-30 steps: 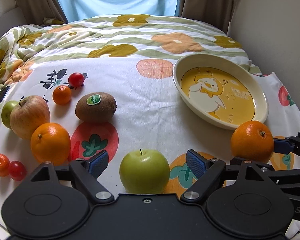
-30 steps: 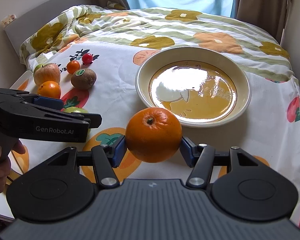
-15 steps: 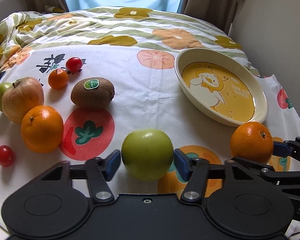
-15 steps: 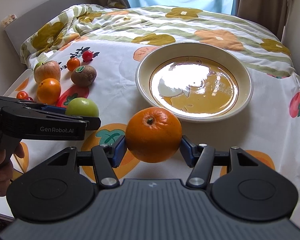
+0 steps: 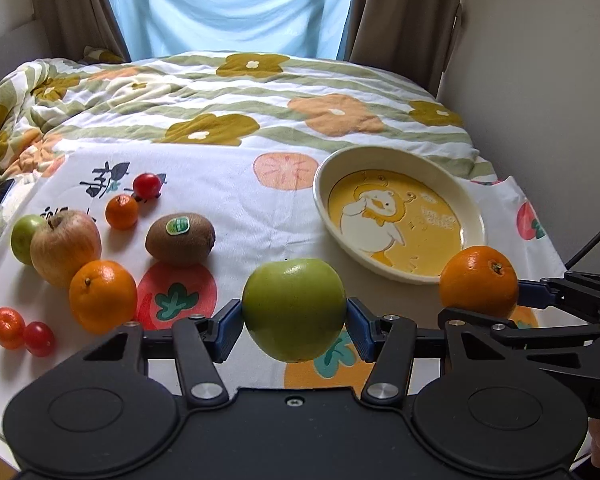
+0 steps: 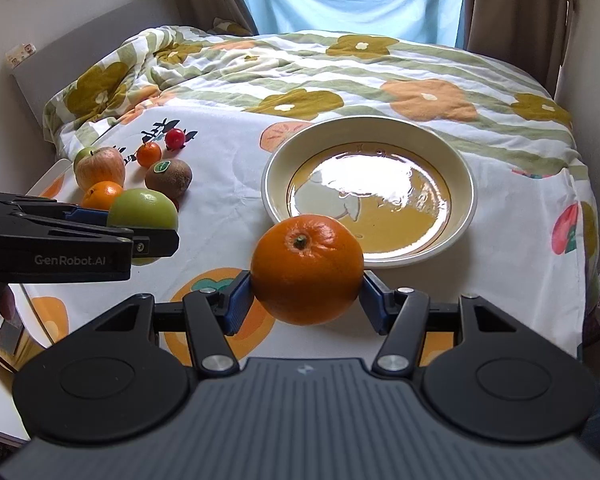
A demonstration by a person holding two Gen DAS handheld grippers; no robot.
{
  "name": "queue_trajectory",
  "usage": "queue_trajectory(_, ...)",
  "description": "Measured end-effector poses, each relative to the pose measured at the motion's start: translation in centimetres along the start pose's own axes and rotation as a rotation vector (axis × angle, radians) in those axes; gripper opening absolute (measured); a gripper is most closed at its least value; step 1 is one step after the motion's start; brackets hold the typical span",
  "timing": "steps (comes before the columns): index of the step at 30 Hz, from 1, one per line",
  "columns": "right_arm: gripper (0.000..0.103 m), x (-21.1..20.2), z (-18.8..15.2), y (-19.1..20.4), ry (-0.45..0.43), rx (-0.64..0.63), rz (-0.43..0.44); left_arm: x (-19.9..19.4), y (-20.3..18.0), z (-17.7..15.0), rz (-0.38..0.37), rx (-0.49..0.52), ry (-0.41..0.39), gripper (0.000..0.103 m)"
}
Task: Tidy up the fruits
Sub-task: 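Lift the orange with the right gripper while the left gripper carries the green apple toward the bowl, then lower the green apple and orange into the bowl and open both grippers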
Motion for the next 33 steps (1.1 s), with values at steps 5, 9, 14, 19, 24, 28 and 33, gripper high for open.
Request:
queue_trajectory(5,0.072,-2.2,1.9,-1.3,-0.045,-0.003,-0.024,-2.7,-2.0,2.5,-0.040,0.032,-0.063,0.060)
queue_trajectory(9,0.072,-3.1,3.6,-2.7,-0.075,0.006,-0.060,-3.2,-3.3,5.0,-0.066,0.075,-0.098,0.060)
queue_trajectory(14,0.072,-2.6,5.5,-4.9,-0.090,0.055,-0.116,-1.3,-4.5,7.6,-0.107,0.133,-0.103,0.060)
queue_trajectory(19,0.072,-0.7,6.7,-7.1,-0.081,0.114,-0.169,2.5,-5.6,9.4,-0.151,0.206,-0.073,0.060)
queue_trajectory(24,0.072,1.8,7.3,-9.5,-0.054,0.187,-0.214,7.1,-6.8,10.6,-0.191,0.272,-0.036,0.060)
queue_trajectory(28,0.072,3.6,7.2,-11.1,-0.029,0.234,-0.250,10.5,-8.0,11.0,-0.218,0.335,-0.008,0.060)
queue_trajectory(33,0.072,5.2,6.7,-12.7,0.005,0.286,-0.283,14.6,-9.4,10.6,-0.231,0.403,0.044,0.060)
Point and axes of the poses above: each gripper's, at about its wrist camera, not at the fingertips, and x roughly the way its jaws point, y to its left, z to its top, the point moved 9 cm from there along x, roughly the way its jaws point, and after that the axes turned 4 degrees about -x, right-handed, at the moved point
